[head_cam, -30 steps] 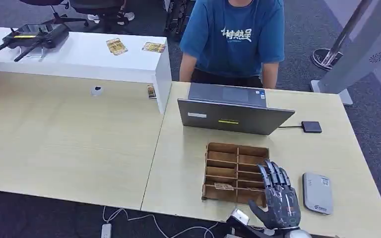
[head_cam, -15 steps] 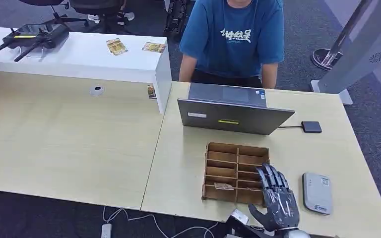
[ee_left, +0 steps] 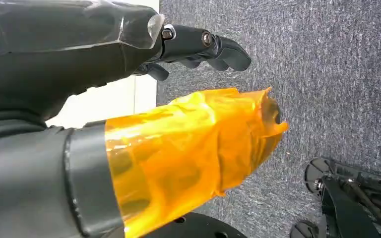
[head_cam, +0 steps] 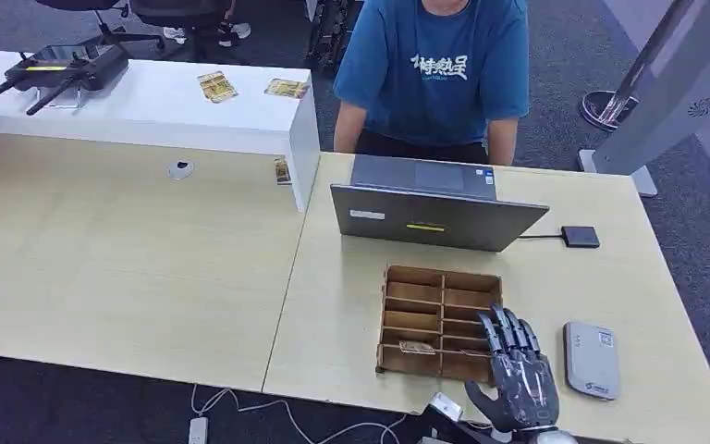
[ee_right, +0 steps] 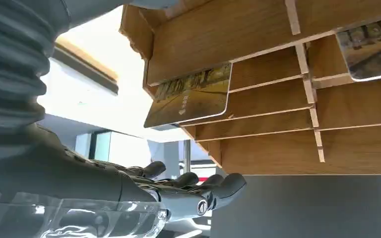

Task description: Pass the card to the sensor for recognition and then transmit it.

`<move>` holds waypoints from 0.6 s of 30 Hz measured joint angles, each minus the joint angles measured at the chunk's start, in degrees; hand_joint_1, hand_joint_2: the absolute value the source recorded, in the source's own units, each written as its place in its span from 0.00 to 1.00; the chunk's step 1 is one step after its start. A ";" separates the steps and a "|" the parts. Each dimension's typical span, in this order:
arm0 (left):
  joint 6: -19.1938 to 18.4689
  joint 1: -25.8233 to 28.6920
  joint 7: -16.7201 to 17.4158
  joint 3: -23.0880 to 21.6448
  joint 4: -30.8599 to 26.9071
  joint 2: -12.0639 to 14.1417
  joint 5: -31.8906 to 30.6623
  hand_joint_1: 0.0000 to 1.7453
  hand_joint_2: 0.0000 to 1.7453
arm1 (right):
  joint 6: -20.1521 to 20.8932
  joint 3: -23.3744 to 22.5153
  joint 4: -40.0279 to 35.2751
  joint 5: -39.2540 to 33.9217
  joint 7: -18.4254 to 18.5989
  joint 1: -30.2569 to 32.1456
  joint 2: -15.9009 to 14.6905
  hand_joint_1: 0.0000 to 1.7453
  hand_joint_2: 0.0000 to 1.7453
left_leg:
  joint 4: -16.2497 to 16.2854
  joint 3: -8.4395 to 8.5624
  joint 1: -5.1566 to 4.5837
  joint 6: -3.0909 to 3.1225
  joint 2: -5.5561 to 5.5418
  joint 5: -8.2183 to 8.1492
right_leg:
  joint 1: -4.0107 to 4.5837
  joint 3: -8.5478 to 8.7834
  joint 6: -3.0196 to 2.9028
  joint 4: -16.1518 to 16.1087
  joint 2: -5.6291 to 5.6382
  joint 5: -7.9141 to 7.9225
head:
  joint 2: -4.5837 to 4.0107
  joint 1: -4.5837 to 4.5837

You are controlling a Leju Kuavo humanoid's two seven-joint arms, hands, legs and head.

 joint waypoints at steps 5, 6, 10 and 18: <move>-0.02 0.00 0.00 0.00 0.00 0.00 0.00 0.00 0.00 | 0.07 0.07 0.00 -0.28 -0.07 0.00 0.00 0.00 1.00 | 0.00 0.00 0.00 0.00 0.00 0.00 | 0.00 0.00 0.00 0.00 0.00 0.00 | 0.00 0.00; -0.02 0.00 0.00 0.00 0.00 0.00 0.00 0.00 0.00 | 0.07 0.09 0.00 -0.39 -0.07 0.00 0.00 0.00 1.00 | 0.00 0.00 0.00 0.00 0.00 0.00 | 0.00 0.00 0.00 0.00 0.00 0.00 | 0.00 0.00; -0.02 0.00 0.00 0.00 0.00 0.00 0.00 0.00 0.00 | 0.09 0.22 0.00 -0.39 -0.07 0.00 0.00 0.00 1.00 | 0.00 0.00 0.00 0.00 0.00 0.00 | 0.00 0.00 0.00 0.00 0.00 0.00 | 0.00 0.00; 0.00 0.00 0.00 0.00 0.00 0.00 -0.02 0.00 0.00 | 0.09 0.37 0.00 -0.42 -0.07 0.00 0.00 0.86 1.00 | 0.00 0.00 0.00 0.00 0.00 0.00 | 0.00 0.00 0.00 0.00 0.00 0.00 | 0.00 0.00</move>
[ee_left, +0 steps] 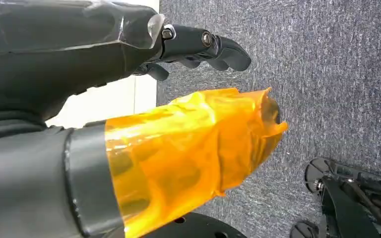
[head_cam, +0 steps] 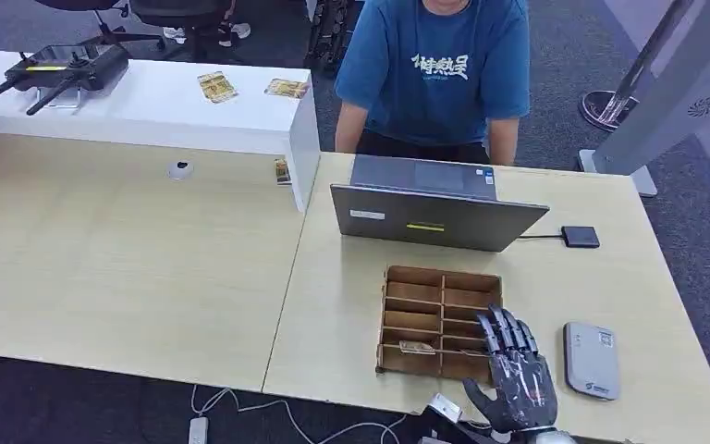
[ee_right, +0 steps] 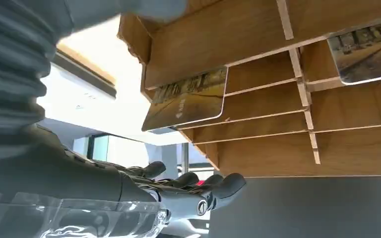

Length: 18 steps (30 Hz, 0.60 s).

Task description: Pass the card to the sensor for recognition and then transmit it.

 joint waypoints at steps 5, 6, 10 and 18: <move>-0.02 0.00 -0.02 0.00 0.00 0.00 0.06 0.00 0.00 | -0.26 0.07 0.00 0.04 -0.33 0.01 0.00 0.91 1.00 | 0.00 0.00 0.00 0.00 0.00 0.00 | 0.00 0.00 0.00 0.00 0.00 0.00 | 0.00 0.00; -0.04 0.00 -0.18 0.00 0.00 0.00 0.11 0.00 0.00 | -0.46 0.07 0.00 0.13 -0.37 0.02 0.00 0.93 1.00 | 0.00 0.00 0.00 0.00 0.00 0.00 | 0.00 0.00 0.00 0.00 0.00 0.00 | 0.00 0.00; -0.15 -0.01 -0.52 0.00 0.00 0.00 0.11 0.00 0.00 | -1.25 0.09 0.00 0.46 -0.44 0.06 0.00 0.92 1.00 | 0.00 0.00 0.00 0.00 0.00 0.00 | 0.00 0.00 0.00 0.00 0.00 0.00 | 0.00 0.00; -0.13 -0.01 -0.52 0.00 0.00 0.00 0.13 0.00 0.00 | -2.08 0.09 0.00 1.01 -0.55 0.13 0.02 0.91 1.00 | 0.00 0.00 0.00 0.00 0.00 0.00 | 0.00 0.00 0.00 0.00 0.00 0.00 | 0.00 0.00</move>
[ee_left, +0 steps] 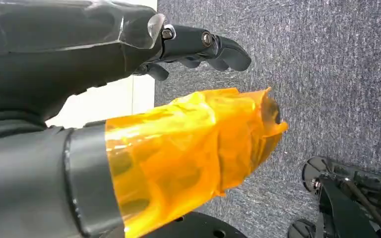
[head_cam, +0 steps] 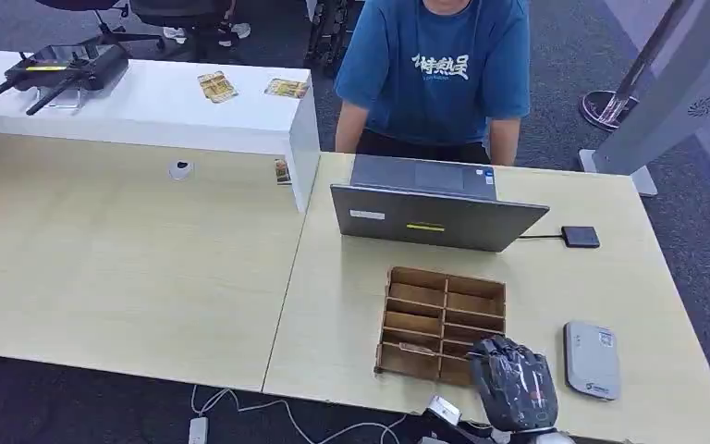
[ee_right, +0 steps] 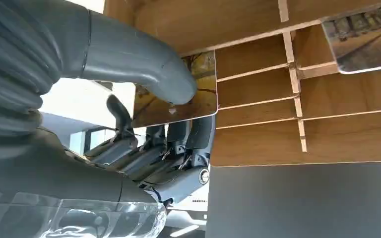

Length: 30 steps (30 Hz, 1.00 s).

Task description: Pass the card to the sensor for recognition and then transmit it.

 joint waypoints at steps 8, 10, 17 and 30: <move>-0.04 0.00 0.00 0.00 0.00 0.00 0.00 0.00 0.00 | -2.71 0.00 0.00 0.72 -0.92 0.17 0.55 0.97 1.00 | 0.00 0.00 0.00 0.00 0.00 0.00 | 0.00 0.00 0.00 0.00 0.00 0.00 | 0.00 0.00; -0.04 0.00 0.00 0.00 0.00 0.00 0.00 0.00 0.00 | -3.41 0.00 0.00 1.03 -1.09 0.22 0.74 0.97 1.00 | 0.00 0.00 0.00 0.00 0.00 0.00 | 0.00 0.00 0.00 0.00 0.00 0.00 | 0.00 0.00; -0.15 0.00 -0.02 0.00 0.00 0.00 0.02 0.00 0.00 | -6.10 -0.09 -0.24 2.28 -2.12 0.53 1.53 1.00 1.00 | 0.00 0.00 0.00 0.00 0.00 0.00 | 0.00 0.00 0.00 0.00 0.00 0.00 | 0.00 0.00; -0.52 0.01 -0.11 0.00 0.00 0.00 0.09 0.00 0.00 | -14.21 -1.38 -3.80 5.66 -6.23 1.83 5.38 1.00 1.00 | 0.00 0.00 0.00 0.01 0.00 0.01 | 0.00 0.01 0.00 0.00 0.01 0.00 | 0.00 0.00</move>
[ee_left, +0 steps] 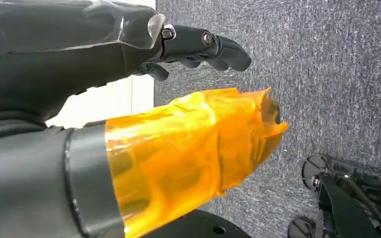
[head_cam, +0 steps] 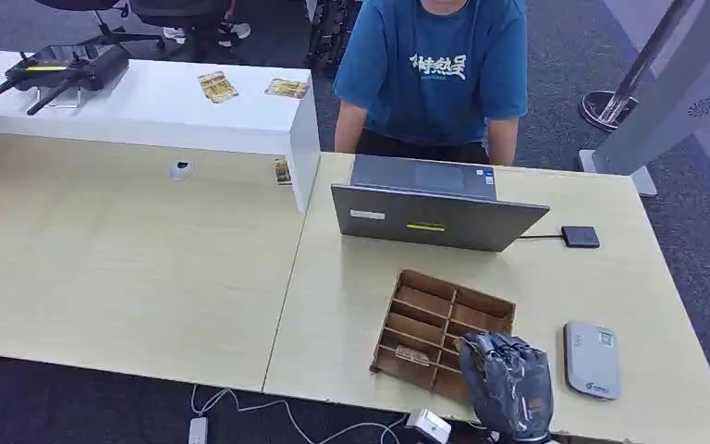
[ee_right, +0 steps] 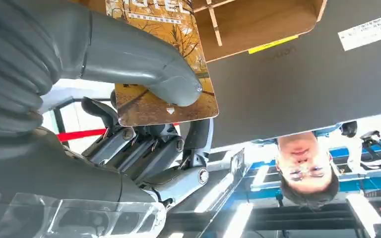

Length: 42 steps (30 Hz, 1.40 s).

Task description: Pass the card to the sensor for recognition and then transmit it.

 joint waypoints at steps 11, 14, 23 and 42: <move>-0.02 0.01 -0.39 0.00 0.00 0.02 -0.28 0.00 0.00 | -0.11 -10.97 -8.59 -2.17 -19.01 3.75 10.63 1.00 1.00 | 0.00 0.01 0.01 -0.02 0.00 0.01 | 0.01 -0.01 -0.01 0.01 0.01 0.00 | 0.00 0.00; -0.02 0.01 -0.42 0.00 0.00 0.02 -0.48 0.00 0.00 | -0.13 -13.40 -10.10 -4.24 -20.98 3.75 12.85 1.00 1.00 | 0.00 0.00 0.01 -0.02 0.00 0.02 | 0.01 0.01 0.00 0.01 0.00 0.00 | 0.00 0.00; -0.04 -0.01 -0.52 -0.09 0.00 0.02 -1.31 0.00 0.00 | -0.18 -16.39 -10.82 -6.60 -19.21 -0.10 14.14 1.00 1.00 | 0.02 0.00 -0.01 0.04 0.00 0.06 | -0.01 0.03 0.04 0.00 0.00 0.06 | 0.00 0.00; -1.86 -0.20 -0.33 -3.43 0.00 0.33 -5.31 0.00 0.00 | 5.16 -12.83 1.34 0.22 2.98 -28.04 7.28 1.00 1.00 | 0.03 -0.02 -0.01 0.01 0.03 0.25 | -0.01 0.01 0.06 0.02 0.04 0.23 | 0.00 0.00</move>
